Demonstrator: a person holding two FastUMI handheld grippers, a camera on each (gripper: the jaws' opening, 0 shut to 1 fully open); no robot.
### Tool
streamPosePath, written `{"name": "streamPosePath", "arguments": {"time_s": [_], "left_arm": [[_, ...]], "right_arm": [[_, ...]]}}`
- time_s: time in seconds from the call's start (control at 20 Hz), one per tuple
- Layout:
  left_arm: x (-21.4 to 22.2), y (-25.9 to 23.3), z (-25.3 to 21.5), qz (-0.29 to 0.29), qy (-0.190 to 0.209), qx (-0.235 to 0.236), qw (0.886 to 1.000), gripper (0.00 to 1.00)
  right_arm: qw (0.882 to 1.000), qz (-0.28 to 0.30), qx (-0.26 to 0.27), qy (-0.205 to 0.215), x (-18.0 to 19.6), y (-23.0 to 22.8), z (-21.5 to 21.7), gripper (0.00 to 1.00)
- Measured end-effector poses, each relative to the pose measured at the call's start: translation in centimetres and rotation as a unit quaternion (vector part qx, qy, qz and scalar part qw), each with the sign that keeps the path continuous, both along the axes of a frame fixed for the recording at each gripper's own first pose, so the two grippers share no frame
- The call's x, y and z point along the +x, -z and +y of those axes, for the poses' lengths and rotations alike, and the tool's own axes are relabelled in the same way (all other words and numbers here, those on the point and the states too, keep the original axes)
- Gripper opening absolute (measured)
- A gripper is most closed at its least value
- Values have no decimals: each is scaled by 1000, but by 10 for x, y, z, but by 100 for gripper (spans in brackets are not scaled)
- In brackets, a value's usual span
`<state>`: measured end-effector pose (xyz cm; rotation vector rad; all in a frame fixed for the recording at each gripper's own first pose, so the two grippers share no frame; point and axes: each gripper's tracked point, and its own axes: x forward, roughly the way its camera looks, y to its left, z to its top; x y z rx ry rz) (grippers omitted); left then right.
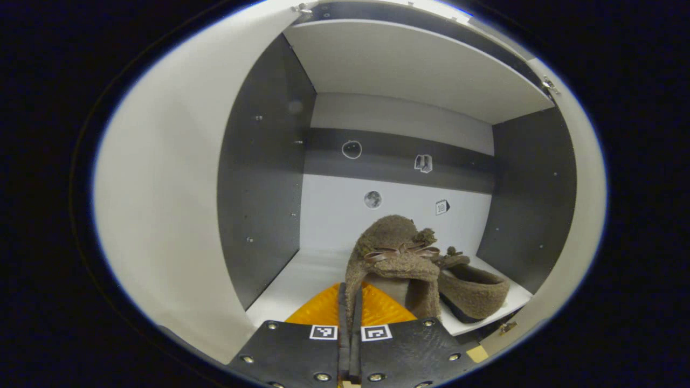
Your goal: Grab one shoe with the right hand and put it into the shoe cabinet, grab the other shoe with the left hand and put it into the shoe cabinet; then close the right door with the right hand and the left door with the left hand.
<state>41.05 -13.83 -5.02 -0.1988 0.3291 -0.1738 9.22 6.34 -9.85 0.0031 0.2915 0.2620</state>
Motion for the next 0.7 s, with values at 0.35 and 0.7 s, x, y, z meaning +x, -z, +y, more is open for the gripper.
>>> {"name": "streamPosePath", "arguments": {"time_s": [0.35, 0.7], "left_arm": [[42, 35, -12, 70, -3, 7, 998, 1], [28, -6, -12, 14, 22, 62, 998, 77]], "right_arm": [[1000, 11, 0, 3, 5, 12, -5, 98], [1000, -2, 7, 10, 5, 2, -14, 97]]}}
